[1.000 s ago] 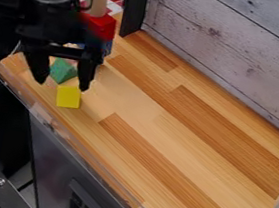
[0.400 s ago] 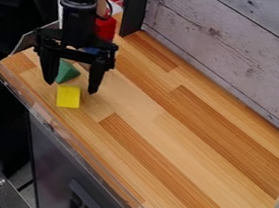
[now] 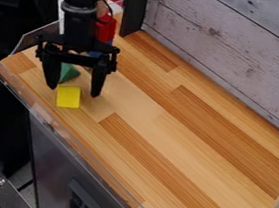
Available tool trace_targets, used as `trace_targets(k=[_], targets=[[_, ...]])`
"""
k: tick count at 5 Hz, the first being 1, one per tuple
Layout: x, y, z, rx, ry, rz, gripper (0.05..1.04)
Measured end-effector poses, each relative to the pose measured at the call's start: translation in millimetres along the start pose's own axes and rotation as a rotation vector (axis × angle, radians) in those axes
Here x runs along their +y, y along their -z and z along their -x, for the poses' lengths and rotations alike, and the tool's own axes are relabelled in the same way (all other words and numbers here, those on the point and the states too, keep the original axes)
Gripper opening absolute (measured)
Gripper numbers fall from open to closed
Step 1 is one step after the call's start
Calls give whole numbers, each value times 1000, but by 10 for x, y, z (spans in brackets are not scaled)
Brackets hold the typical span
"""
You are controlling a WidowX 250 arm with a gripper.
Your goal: Put the yellow triangle on top of the tower
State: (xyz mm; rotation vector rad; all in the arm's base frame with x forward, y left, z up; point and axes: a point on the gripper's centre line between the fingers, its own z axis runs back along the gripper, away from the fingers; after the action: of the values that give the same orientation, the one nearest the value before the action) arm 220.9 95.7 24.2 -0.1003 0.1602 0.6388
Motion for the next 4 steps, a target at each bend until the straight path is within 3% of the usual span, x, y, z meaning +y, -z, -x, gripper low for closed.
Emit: trace_targets(k=[1,2,3,4], targets=[[78,71,28,-1,-87,30,998],[98,148,41,28,-109,29,998],[88,159,29,24,-115,36,951],[83,192,35,12,-120,45,662]])
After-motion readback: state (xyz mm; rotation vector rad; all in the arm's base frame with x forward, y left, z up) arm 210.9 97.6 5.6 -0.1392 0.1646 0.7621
